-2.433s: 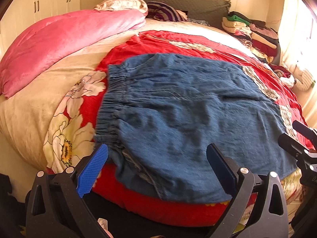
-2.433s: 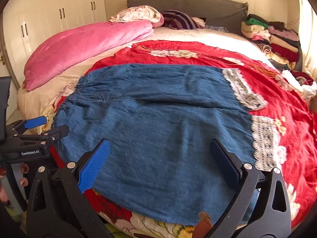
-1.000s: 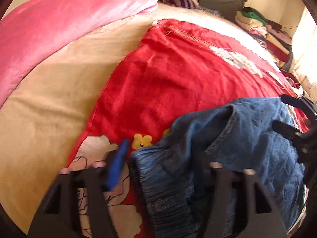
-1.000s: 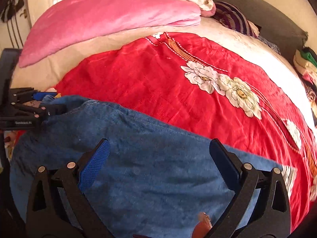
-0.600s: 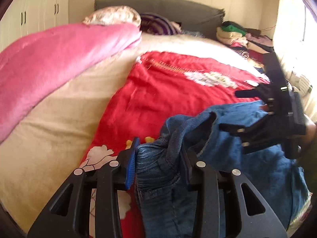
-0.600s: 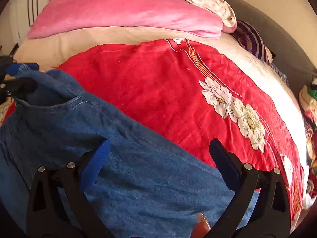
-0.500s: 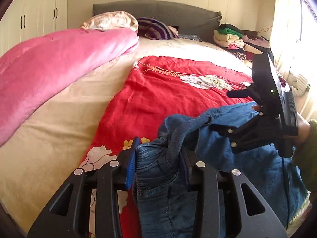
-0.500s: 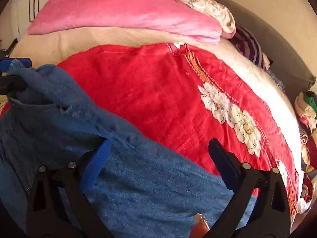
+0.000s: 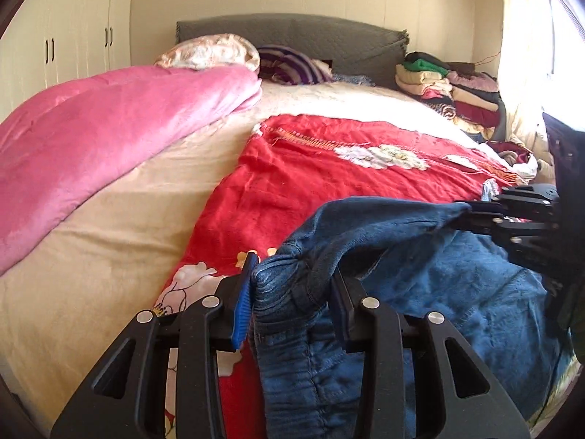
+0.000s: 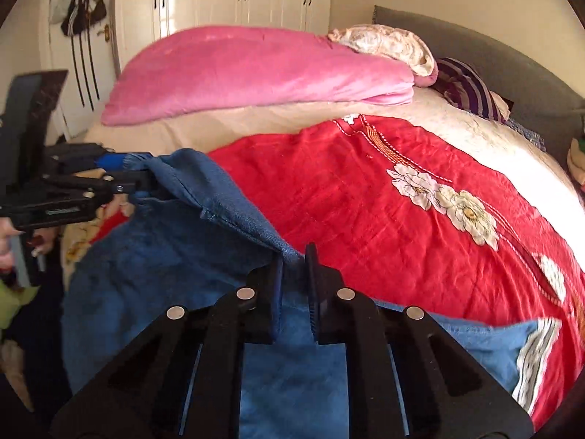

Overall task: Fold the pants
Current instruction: 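Close the left tool on the waistband while the right tool grasps the denim, then lift the pants with both tools and fold one leg over the other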

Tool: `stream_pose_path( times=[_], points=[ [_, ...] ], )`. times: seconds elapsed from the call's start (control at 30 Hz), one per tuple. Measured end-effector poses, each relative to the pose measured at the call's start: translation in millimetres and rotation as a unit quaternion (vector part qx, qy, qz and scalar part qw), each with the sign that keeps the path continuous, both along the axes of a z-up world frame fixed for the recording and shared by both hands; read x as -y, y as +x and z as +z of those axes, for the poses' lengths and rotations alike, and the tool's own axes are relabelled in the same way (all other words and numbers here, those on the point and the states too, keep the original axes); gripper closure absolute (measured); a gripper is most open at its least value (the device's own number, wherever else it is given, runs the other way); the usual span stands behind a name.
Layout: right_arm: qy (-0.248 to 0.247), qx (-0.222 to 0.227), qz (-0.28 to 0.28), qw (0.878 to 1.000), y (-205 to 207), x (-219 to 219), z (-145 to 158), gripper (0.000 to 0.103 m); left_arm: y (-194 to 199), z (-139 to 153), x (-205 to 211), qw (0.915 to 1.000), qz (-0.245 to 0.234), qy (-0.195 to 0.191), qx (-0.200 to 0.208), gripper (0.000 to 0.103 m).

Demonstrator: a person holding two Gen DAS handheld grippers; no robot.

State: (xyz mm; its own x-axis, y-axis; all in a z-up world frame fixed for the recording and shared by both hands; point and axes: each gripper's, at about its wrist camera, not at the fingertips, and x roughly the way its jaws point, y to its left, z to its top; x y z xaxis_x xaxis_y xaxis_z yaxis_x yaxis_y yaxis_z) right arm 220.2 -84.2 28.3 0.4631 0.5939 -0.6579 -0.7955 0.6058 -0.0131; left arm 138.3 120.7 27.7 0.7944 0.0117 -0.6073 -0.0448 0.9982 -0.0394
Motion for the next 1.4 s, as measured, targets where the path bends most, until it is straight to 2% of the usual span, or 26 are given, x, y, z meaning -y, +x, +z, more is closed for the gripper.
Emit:
stream_pose_path(
  times=[0.27,0.37,0.67,0.73,0.87,0.9,0.93,1.0,1.1,1.2,1.23,1.27,1.3,1.4],
  points=[
    [0.050,-0.004,0.010,0.999,-73.2,40.4,16.4,0.097,-48.8,8.5,9.1,0.9991,-0.029,-0.010,0.029,0.069],
    [0.062,-0.011,0.013,0.998,-101.7,48.4,14.2,0.097,-71.0,5.9,9.7,0.9985,-0.035,-0.027,0.032,0.069],
    [0.076,-0.050,0.040,0.995,-155.7,57.0,1.1,0.099,-111.6,-17.7,4.8,0.9976,-0.043,-0.053,-0.008,0.066],
    [0.056,-0.045,0.048,0.996,-166.5,52.4,-3.5,0.099,-116.4,-23.2,4.3,0.9976,-0.041,-0.053,-0.018,0.065],
    [0.015,-0.018,0.055,0.998,-180.0,46.5,-12.4,0.098,-121.5,-25.8,7.0,0.9972,-0.041,-0.058,-0.024,0.065],
    [0.009,-0.005,0.050,0.999,-181.2,47.5,-12.6,0.089,-122.9,-24.6,6.4,0.9970,-0.041,-0.062,-0.022,0.065],
    [0.002,0.007,0.049,0.999,-182.5,48.5,-13.1,0.073,-124.7,-23.4,5.0,0.9967,-0.039,-0.068,-0.021,0.065],
    [-0.026,0.033,0.044,0.998,-181.7,46.4,-16.8,0.063,-125.4,-20.6,1.6,0.9957,-0.037,-0.083,-0.017,0.065],
    [-0.085,0.096,0.049,0.991,-183.3,33.9,-27.2,0.062,-125.4,-18.2,2.3,0.9957,-0.036,-0.084,-0.015,0.065],
    [-0.133,0.160,0.043,0.977,-181.2,18.6,-33.5,0.056,-125.9,-19.2,3.7,0.9958,-0.038,-0.082,-0.018,0.065],
    [-0.143,0.176,0.050,0.973,-179.2,14.4,-36.0,0.062,-125.6,-19.5,3.7,0.9957,-0.038,-0.082,-0.019,0.065],
    [-0.153,0.176,0.055,0.971,-177.3,12.2,-38.7,0.078,-124.8,-19.9,3.2,0.9957,-0.038,-0.083,-0.020,0.065],
    [-0.165,0.162,0.063,0.971,-172.1,9.4,-40.7,0.102,-124.3,-20.5,2.9,0.9956,-0.037,-0.082,-0.023,0.065],
    [-0.141,0.116,0.075,0.980,-170.7,16.3,-30.0,0.103,-124.4,-21.1,2.0,0.9958,-0.037,-0.080,-0.024,0.064]
  ],
)
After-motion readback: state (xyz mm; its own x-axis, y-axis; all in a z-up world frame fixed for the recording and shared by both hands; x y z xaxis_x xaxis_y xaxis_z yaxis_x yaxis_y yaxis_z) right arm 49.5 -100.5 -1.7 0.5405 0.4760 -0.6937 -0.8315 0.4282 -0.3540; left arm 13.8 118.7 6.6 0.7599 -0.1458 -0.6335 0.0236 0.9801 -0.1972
